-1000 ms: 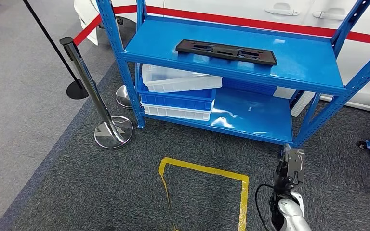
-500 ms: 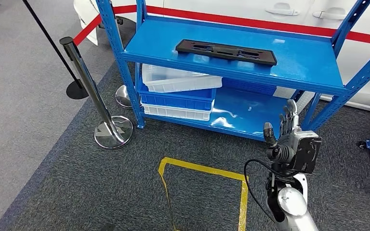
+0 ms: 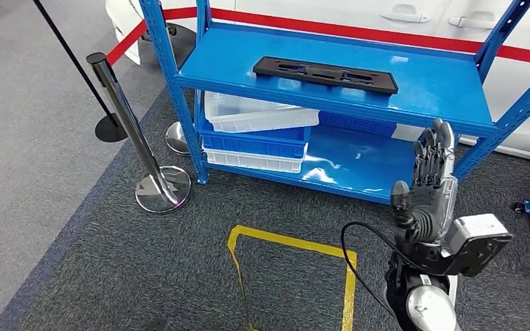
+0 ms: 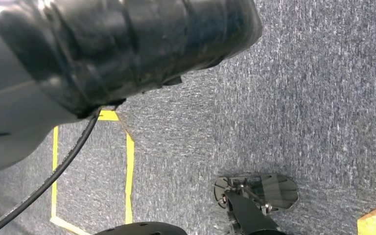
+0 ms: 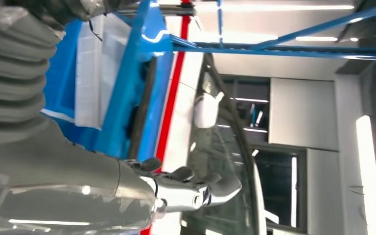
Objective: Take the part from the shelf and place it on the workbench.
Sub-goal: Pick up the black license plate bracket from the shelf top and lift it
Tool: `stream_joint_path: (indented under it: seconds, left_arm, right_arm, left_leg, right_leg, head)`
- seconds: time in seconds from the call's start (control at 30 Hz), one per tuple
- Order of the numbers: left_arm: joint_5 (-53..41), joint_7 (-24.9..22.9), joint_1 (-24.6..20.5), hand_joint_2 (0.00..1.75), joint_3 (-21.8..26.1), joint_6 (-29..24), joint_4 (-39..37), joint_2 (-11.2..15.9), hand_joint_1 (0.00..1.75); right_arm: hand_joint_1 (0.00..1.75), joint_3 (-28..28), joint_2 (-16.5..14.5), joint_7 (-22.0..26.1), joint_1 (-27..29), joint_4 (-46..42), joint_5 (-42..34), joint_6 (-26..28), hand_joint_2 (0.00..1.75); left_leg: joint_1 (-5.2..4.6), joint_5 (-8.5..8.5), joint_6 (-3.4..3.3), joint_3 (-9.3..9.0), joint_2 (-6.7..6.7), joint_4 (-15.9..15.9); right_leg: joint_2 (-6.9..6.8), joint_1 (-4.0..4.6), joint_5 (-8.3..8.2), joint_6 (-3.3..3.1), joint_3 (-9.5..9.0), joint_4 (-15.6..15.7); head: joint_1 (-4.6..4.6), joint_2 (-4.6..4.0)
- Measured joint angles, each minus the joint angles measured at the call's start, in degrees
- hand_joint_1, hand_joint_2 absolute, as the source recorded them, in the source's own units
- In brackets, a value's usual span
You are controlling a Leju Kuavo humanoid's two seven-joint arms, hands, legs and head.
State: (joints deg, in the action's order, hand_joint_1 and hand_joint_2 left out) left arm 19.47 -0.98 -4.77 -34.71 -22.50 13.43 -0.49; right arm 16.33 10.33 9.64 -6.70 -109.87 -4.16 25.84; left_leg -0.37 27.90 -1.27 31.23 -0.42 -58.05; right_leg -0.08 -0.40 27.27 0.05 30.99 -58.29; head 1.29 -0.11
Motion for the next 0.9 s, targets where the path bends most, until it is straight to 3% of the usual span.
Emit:
stream_joint_path:
  seconds: [0.07,0.13,0.23,0.27,0.3,0.33,0.4,0.47,0.6,0.67,0.73,0.8,0.83,0.9]
  left_arm:
    - [-0.09,0.25,-0.04,0.00,-0.05,-0.39,0.00,0.03,0.00]
    - [-0.13,0.49,-0.13,0.00,-0.08,-0.72,0.01,0.02,0.00]
    - [-0.13,0.61,-0.23,0.00,-0.10,-0.99,-0.01,0.04,0.00]
    - [-0.13,0.61,-0.23,0.00,-0.11,-1.11,-0.03,0.06,0.00]
    - [-0.13,0.62,-0.22,0.00,-0.11,-1.23,-0.04,0.08,0.00]
    - [-0.13,0.63,-0.22,0.00,-0.13,-1.33,-0.05,0.10,0.00]
    - [-0.11,0.70,-0.25,0.00,-0.15,-1.48,-0.09,0.15,0.00]
    - [-0.04,0.84,-0.33,0.00,-0.16,-1.63,-0.18,0.29,0.00]
    - [0.03,1.16,-0.37,0.00,-0.22,-1.83,-0.26,0.34,0.00]
    - [-0.05,1.22,-0.46,0.00,-0.37,-1.83,-0.26,0.26,0.00]
    - [-0.12,1.23,-0.50,0.00,-0.60,-1.84,-0.27,0.23,0.00]
    - [-0.13,1.22,-0.38,0.00,-0.79,-1.87,-0.28,0.23,0.00]
    - [-0.13,1.22,-0.33,0.00,-0.85,-1.89,-0.29,0.23,0.00]
    - [-0.13,1.23,-0.39,0.00,-0.96,-1.93,-0.30,0.26,0.00]
  right_arm:
    - [0.00,0.18,0.18,0.07,0.08,-1.26,0.20,0.04,0.00]
    - [0.00,0.27,0.45,0.11,0.15,-2.24,0.32,0.04,0.00]
    - [0.00,0.43,0.83,0.12,0.62,-3.09,0.57,0.04,0.00]
    - [0.00,0.48,0.94,0.11,0.84,-3.25,0.64,0.04,0.00]
    - [0.00,0.52,1.04,0.11,0.99,-3.40,0.69,0.04,0.00]
    - [0.00,0.55,1.11,0.10,1.05,-3.56,0.74,0.03,0.00]
    - [0.00,0.62,1.18,0.10,1.05,-3.86,0.81,-0.06,0.00]
    - [0.00,0.72,1.19,0.10,1.11,-4.17,0.82,-0.25,0.00]
    - [0.00,0.88,1.34,0.11,1.09,-4.68,0.82,-0.62,0.00]
    - [0.00,0.93,1.36,0.11,1.00,-4.98,0.82,-0.77,0.00]
    - [0.00,0.97,1.36,0.11,0.97,-5.12,0.82,-0.91,0.00]
    - [0.00,0.99,1.36,0.10,0.99,-5.11,0.82,-1.03,0.00]
    - [0.00,0.99,1.36,0.10,0.99,-5.12,0.81,-1.07,0.00]
    - [0.00,1.00,1.36,0.11,0.98,-5.13,0.81,-1.11,0.00]
  left_leg:
    - [0.20,-0.47,-0.49,-0.24,0.05,0.79]
    - [0.59,-1.13,-1.02,-0.65,0.18,1.93]
    - [0.72,-1.37,-1.23,-0.68,0.28,2.33]
    - [0.76,-1.33,-1.18,-0.69,0.27,2.30]
    - [0.84,-1.24,-1.04,-0.74,0.22,2.23]
    - [1.00,-1.06,-0.79,-0.81,0.14,2.05]
    - [1.29,-0.35,0.17,-0.69,-0.03,1.16]
    - [1.34,0.24,1.20,-0.10,-0.16,0.06]
    - [1.82,0.90,2.29,0.61,-0.08,-0.89]
    - [1.90,3.30,2.40,2.88,0.07,-5.49]
    - [1.68,6.14,2.14,6.93,0.10,-13.18]
    - [1.17,5.99,1.45,9.17,0.10,-16.53]
    - [0.78,4.41,0.90,8.74,0.09,-14.96]
    - [-0.31,0.53,-0.51,5.57,0.11,-7.49]
  right_leg:
    - [0.01,-0.02,0.00,0.34,-0.06,0.09]
    - [0.04,-0.01,1.56,0.69,1.05,-2.24]
    - [0.06,-0.53,6.09,1.27,6.53,-12.65]
    - [0.05,-0.83,6.36,1.52,7.92,-14.99]
    - [0.04,-1.18,5.35,1.79,8.26,-15.06]
    - [0.03,-1.54,3.38,2.10,7.53,-12.92]
    - [0.10,-2.01,-0.45,2.81,4.69,-5.77]
    - [0.33,-1.92,-1.38,2.35,3.29,-2.23]
    - [0.48,-1.20,-1.13,0.08,3.57,-2.36]
    - [0.40,-0.99,-1.19,-0.69,3.49,-2.23]
    - [0.33,-0.49,-1.18,-1.15,3.50,-2.24]
    - [0.33,0.09,-1.14,-1.47,3.46,-2.24]
    - [0.35,0.32,-1.13,-1.58,3.40,-2.24]
    - [0.37,0.57,-1.11,-1.65,3.26,-2.20]
  head:
    - [-0.02,0.00]
    - [-0.09,0.00]
    - [-0.12,0.00]
    - [-0.11,0.00]
    - [-0.11,0.00]
    - [-0.11,0.00]
    - [-0.18,0.00]
    - [-0.18,0.01]
    - [0.17,0.01]
    - [0.32,0.00]
    - [0.37,0.00]
    - [0.36,0.00]
    - [0.35,0.00]
    - [0.31,0.00]
